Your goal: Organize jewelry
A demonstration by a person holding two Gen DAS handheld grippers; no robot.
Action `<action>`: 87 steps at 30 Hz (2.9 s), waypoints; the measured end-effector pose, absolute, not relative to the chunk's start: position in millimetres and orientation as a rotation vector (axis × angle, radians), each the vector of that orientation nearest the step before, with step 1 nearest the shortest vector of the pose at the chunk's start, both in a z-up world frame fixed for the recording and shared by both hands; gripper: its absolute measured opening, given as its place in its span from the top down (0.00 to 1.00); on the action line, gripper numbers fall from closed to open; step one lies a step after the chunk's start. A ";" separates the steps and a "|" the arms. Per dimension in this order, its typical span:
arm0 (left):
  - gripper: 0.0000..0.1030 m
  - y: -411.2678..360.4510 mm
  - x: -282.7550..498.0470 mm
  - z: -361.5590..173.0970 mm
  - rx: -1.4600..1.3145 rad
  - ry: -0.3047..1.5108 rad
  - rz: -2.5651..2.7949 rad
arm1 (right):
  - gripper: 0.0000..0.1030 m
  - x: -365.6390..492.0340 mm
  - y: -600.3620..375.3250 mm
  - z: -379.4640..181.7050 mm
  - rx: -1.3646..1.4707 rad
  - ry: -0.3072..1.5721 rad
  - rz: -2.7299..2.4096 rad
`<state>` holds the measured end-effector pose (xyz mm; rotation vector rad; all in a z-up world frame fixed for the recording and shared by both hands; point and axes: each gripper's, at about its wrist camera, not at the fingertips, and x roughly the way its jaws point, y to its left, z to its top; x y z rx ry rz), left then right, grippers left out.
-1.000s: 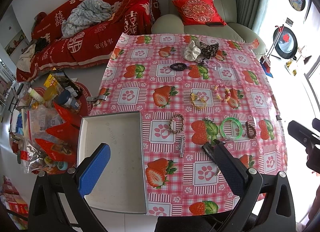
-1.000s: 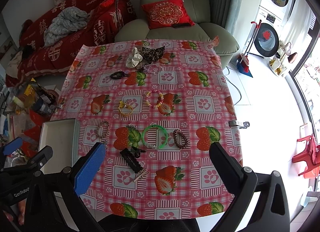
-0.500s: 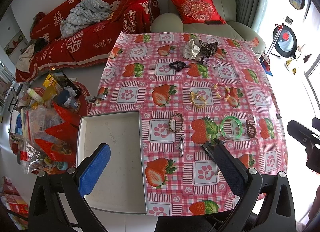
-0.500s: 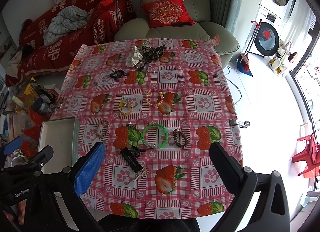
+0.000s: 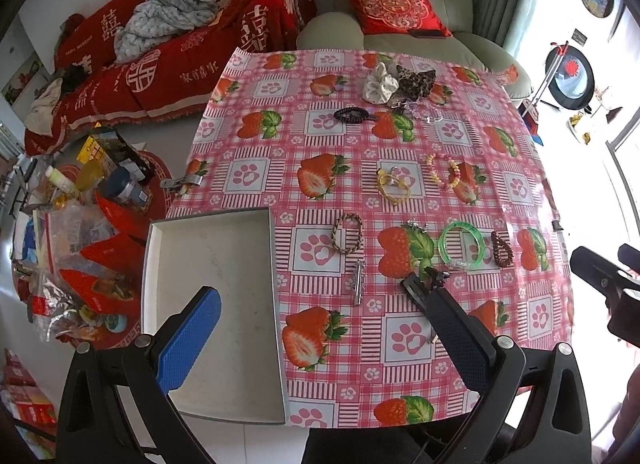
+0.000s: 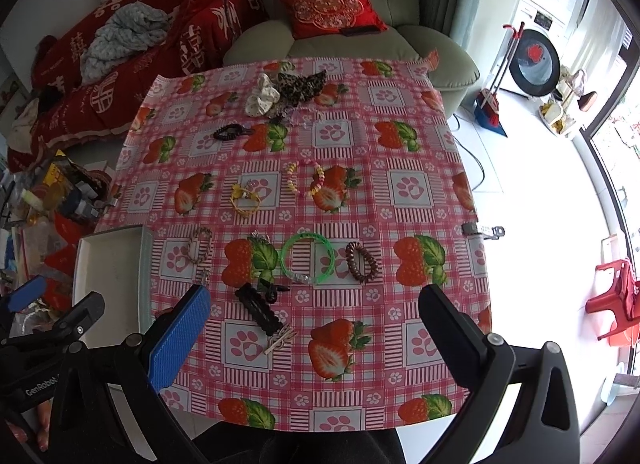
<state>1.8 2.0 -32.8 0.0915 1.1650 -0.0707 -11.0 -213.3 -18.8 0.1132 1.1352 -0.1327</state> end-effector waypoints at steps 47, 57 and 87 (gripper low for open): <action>0.22 -90.5 182.8 -227.5 0.028 1.326 -0.060 | 0.15 71.3 -300.8 -231.6 0.009 1.403 -0.081; 0.53 -100.5 187.0 -225.4 0.047 1.288 -0.074 | 0.31 81.8 -288.2 -232.0 -0.019 1.367 -0.041; 0.90 -53.8 130.5 -148.8 -0.090 1.195 -0.211 | 0.84 64.3 -299.2 -178.0 0.210 1.327 -0.028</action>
